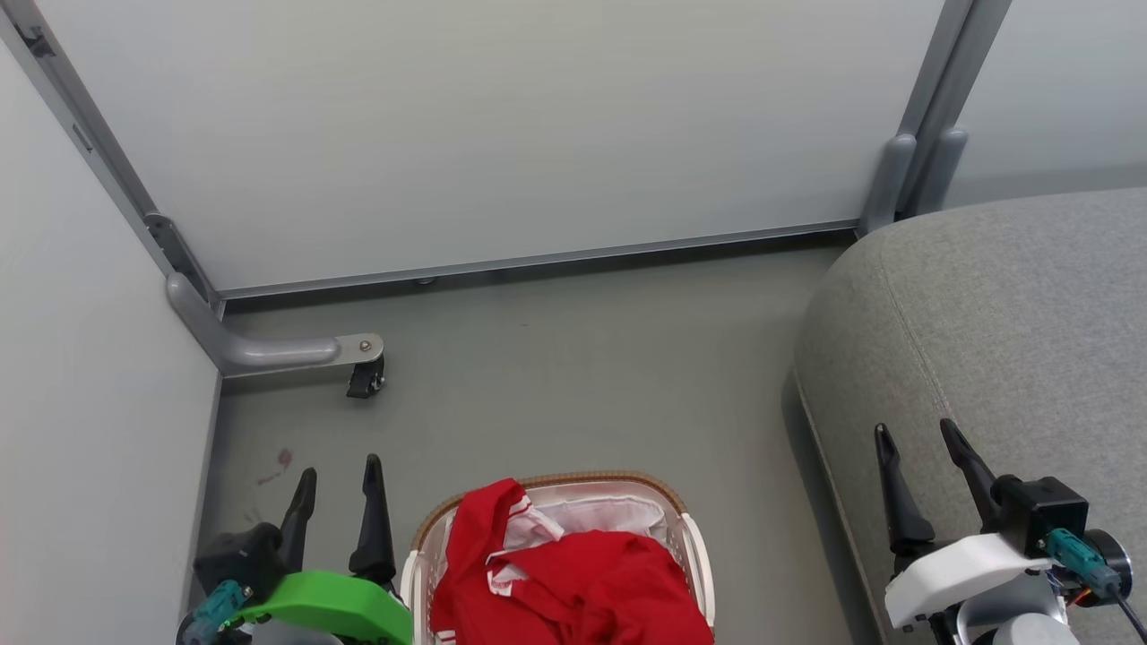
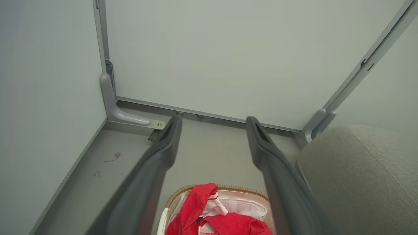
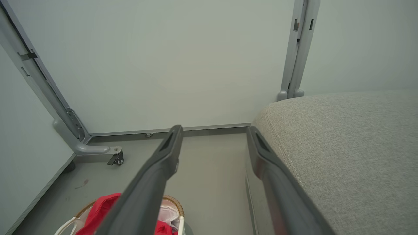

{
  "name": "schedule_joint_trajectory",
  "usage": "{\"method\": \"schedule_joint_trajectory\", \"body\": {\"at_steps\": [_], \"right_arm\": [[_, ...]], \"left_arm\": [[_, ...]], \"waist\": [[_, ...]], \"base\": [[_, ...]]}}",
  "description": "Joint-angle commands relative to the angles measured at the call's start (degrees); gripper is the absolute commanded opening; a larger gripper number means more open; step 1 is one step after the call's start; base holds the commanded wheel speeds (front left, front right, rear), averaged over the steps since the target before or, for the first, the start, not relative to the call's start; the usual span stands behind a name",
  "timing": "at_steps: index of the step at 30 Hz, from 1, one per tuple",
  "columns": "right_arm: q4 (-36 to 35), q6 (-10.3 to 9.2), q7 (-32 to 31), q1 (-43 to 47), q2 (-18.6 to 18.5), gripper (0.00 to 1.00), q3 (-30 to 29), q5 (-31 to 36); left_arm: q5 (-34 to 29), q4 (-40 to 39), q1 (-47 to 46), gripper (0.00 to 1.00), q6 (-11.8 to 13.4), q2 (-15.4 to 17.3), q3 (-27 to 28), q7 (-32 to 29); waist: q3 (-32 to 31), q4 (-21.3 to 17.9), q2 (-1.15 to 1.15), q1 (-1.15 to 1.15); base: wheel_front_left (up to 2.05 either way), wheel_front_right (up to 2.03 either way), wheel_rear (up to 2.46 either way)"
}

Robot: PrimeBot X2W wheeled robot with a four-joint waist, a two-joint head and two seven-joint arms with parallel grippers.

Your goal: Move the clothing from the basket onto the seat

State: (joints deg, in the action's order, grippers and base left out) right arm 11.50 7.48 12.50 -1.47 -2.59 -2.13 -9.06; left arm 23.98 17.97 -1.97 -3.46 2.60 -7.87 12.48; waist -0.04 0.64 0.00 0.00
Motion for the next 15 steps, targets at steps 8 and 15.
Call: {"method": "schedule_joint_trajectory", "body": {"at_steps": [8, 15], "right_arm": [[0.46, 0.02, 1.35, 0.69, -0.38, 1.0, -0.22, 4.59], [1.14, 0.02, 1.98, 0.87, -0.42, 1.0, 0.01, 7.3]], "left_arm": [[-3.49, 1.23, 0.27, 1.0, 0.35, 0.41, -0.49, 1.31], [-5.78, 2.61, -0.19, 1.0, 0.43, 0.43, -0.88, 2.0]], "waist": [[0.04, 0.05, 0.0, 0.0], [-0.01, 0.12, 0.0, 0.0]], "base": [[0.0, 0.0, 0.0], [0.0, 0.0, 0.0]]}}
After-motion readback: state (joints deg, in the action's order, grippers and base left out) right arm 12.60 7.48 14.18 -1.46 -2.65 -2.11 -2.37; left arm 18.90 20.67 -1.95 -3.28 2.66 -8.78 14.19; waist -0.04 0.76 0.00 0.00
